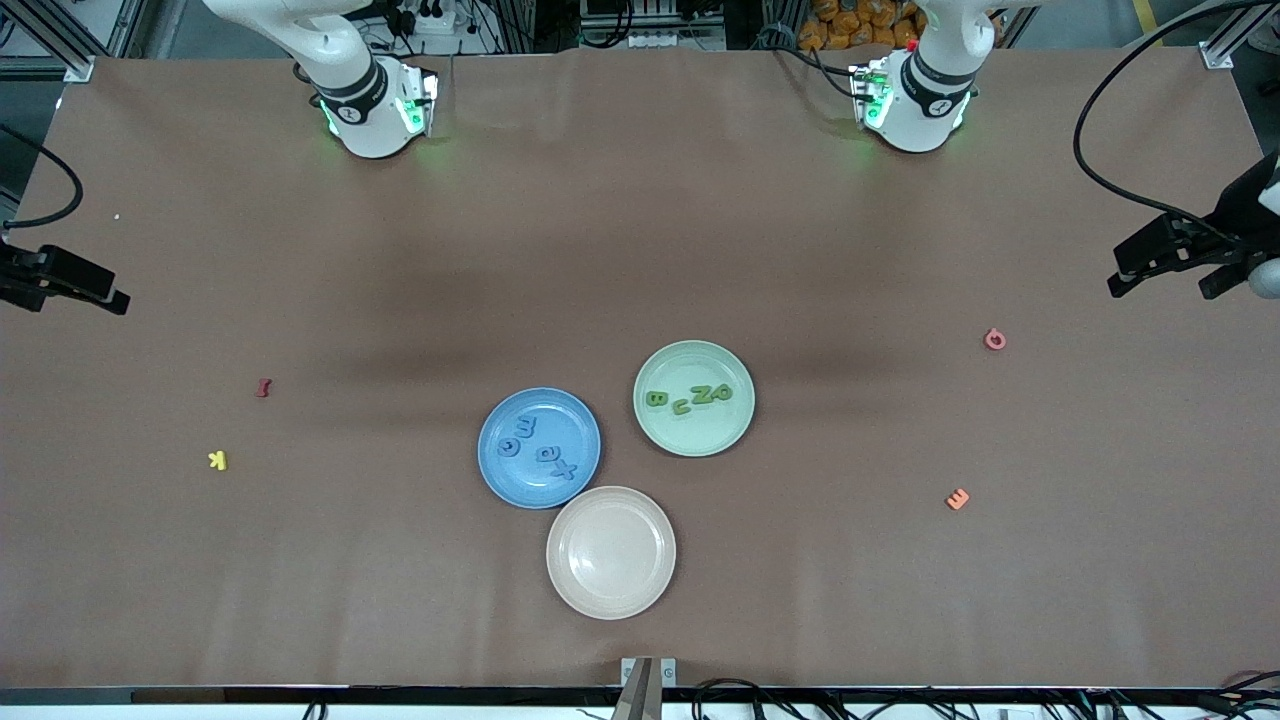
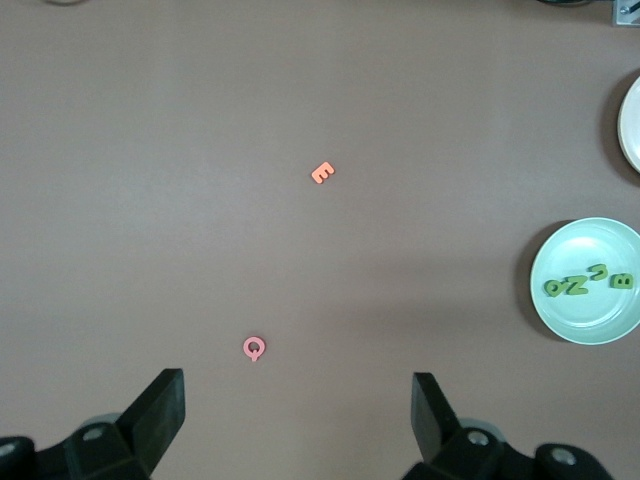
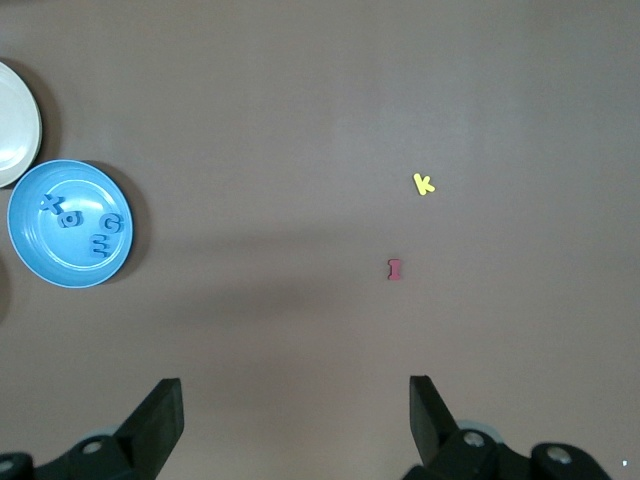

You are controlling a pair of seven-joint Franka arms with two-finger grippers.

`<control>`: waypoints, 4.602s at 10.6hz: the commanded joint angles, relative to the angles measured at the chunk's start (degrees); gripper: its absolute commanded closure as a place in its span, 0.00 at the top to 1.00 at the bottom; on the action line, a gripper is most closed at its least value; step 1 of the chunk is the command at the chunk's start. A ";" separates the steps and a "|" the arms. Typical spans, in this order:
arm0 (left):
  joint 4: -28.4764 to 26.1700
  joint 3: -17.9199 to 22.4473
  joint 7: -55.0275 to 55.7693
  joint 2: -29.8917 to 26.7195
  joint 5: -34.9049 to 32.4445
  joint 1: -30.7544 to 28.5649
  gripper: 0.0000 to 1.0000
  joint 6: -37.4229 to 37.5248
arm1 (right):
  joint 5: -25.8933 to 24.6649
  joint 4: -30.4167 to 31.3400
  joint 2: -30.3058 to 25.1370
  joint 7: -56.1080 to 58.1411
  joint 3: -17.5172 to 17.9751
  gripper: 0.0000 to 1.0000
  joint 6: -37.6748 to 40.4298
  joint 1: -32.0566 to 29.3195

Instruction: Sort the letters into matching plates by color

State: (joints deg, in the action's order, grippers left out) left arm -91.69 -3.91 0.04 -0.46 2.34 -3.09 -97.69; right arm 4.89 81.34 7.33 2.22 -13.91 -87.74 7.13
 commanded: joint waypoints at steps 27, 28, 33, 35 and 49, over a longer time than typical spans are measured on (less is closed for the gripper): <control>0.81 0.30 0.04 0.98 -0.41 0.10 1.00 1.10 | -3.31 8.04 -5.74 -0.11 10.40 1.00 -4.11 -8.98; 0.90 0.30 -0.13 0.98 -0.93 0.10 1.00 1.02 | -3.40 8.04 -5.66 -0.11 10.40 1.00 -4.11 -8.98; 0.81 0.21 -0.31 1.07 -1.11 0.10 1.00 1.01 | -3.40 7.95 -5.66 -0.11 10.40 1.00 -4.20 -8.98; 0.81 0.21 0.04 1.16 -1.11 0.36 1.00 1.01 | -3.40 8.04 -5.66 -0.11 10.49 1.00 -4.20 -8.98; 0.72 0.30 -1.10 1.51 -1.11 -0.25 1.00 0.75 | -3.04 8.48 -3.28 -10.13 10.66 1.00 -8.33 -2.12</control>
State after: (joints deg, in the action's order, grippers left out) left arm -91.65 -3.51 -0.02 0.93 2.34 -3.21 -97.56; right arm 2.23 89.63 4.37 -8.16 -3.39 -95.72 5.56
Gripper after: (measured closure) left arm 0.000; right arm 0.000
